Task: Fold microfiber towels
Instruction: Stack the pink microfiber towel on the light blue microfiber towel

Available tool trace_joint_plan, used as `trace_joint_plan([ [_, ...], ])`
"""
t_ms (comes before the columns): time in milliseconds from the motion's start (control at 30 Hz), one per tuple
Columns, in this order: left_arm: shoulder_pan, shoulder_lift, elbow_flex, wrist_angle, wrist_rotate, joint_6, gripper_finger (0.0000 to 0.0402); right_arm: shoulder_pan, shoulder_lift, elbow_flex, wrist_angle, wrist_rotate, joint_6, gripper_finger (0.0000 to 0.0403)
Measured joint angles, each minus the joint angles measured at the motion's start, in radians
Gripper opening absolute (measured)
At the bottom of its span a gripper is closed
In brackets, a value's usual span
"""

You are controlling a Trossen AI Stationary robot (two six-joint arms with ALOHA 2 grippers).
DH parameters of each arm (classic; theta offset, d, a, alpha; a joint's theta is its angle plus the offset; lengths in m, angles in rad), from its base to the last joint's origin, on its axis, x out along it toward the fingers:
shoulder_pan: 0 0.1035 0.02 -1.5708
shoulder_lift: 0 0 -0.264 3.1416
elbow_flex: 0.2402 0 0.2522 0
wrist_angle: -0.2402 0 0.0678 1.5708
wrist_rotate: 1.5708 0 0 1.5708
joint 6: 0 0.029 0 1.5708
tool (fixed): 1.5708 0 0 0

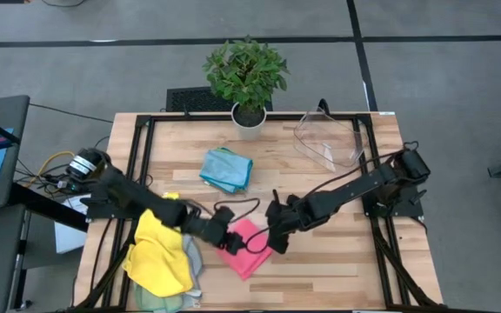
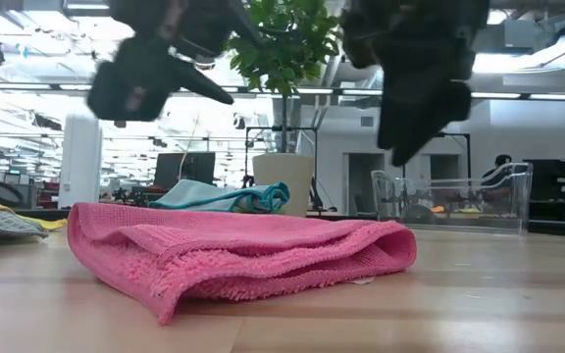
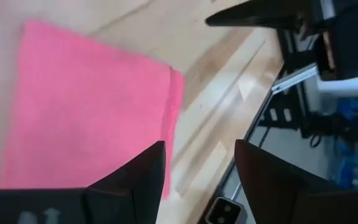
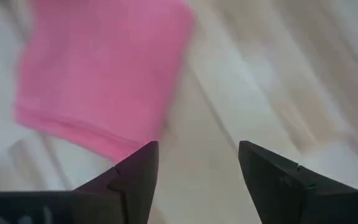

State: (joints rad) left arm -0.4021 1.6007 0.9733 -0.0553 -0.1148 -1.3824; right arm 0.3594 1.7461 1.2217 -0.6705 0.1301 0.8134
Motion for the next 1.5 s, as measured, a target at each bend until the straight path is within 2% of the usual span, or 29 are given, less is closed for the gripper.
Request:
trace_joint_plan([
  [167,0.087,0.003,0.001,-0.034,0.135,0.14,0.0185,0.055,-0.023,0.0,-0.05,0.01,0.124,0.0249],
  [233,0.113,0.004,0.001,-0.112,0.169,0.19,0.0185,0.086,-0.02,0.0,-0.047,0.031,0.157,0.025],
  [367,0.148,0.006,0.0,-0.229,0.242,0.257,0.0185,0.112,0.035,0.0,-0.004,0.069,0.158,0.025],
  [500,0.14,0.006,0.0,-0.328,0.35,0.279,0.0185,0.089,0.086,0.0,0.09,0.029,0.123,0.025],
  [600,0.117,0.004,0.0,-0.384,0.318,0.28,0.0185,0.074,0.093,-0.001,0.163,0.034,0.135,0.025],
  [700,0.111,0.003,0.0,-0.383,0.284,0.316,0.0185,0.066,0.085,0.0,0.17,0.077,0.262,0.025],
  [833,0.132,0.004,-0.001,-0.384,0.298,0.406,0.019,0.073,0.09,0.0,0.189,0.082,0.438,0.0251],
  [1000,0.156,0.005,-0.014,-0.38,0.313,0.454,0.0211,0.084,0.126,0.0,0.26,0.063,0.556,0.0273],
  [1167,0.17,0.006,-0.014,-0.38,0.29,0.471,0.0231,0.126,0.123,-0.001,0.145,0.086,0.736,0.0294],
  [1267,0.194,0.039,-0.013,-0.364,0.286,0.479,0.0233,0.167,0.119,0.0,0.134,0.081,0.823,0.0304],
  [1333,0.207,0.073,-0.014,-0.331,0.317,0.485,0.0233,0.189,0.124,0.0,0.131,0.091,0.885,0.0309],
  [1500,0.221,0.148,-0.014,-0.214,0.379,0.485,0.0233,0.228,0.124,0.0,0.09,0.196,1.083,0.0313],
])
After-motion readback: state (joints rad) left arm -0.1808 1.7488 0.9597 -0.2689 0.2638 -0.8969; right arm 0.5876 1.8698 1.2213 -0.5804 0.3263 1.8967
